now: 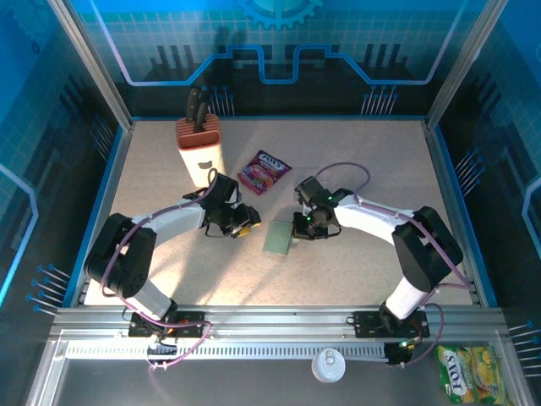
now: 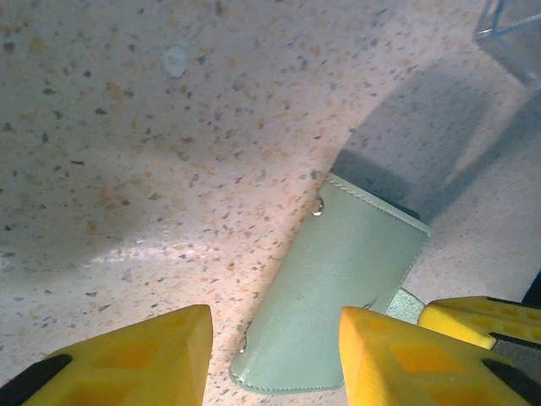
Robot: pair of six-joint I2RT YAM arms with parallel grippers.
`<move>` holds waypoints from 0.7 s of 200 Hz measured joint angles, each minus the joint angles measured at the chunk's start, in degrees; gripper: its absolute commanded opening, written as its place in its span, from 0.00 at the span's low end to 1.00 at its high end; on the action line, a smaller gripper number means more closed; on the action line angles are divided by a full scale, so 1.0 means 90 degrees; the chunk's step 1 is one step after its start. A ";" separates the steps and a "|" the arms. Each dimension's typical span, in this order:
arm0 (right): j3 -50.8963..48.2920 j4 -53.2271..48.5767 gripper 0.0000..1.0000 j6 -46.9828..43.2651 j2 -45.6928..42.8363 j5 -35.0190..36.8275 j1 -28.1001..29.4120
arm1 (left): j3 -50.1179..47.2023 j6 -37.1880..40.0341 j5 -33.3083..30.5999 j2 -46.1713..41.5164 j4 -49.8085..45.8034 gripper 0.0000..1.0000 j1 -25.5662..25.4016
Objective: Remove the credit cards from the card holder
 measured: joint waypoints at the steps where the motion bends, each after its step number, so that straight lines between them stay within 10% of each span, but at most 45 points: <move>1: 0.0007 -0.0015 0.00 -0.0017 0.0000 -0.0002 -0.0005 | 0.0000 0.0000 0.0000 -0.0012 0.0007 0.46 0.0000; 140: 0.1921 -0.1889 0.00 -0.2664 0.0002 -0.0328 -0.0022 | 0.0000 -0.0019 -0.0163 -0.0576 0.0112 0.46 -0.0022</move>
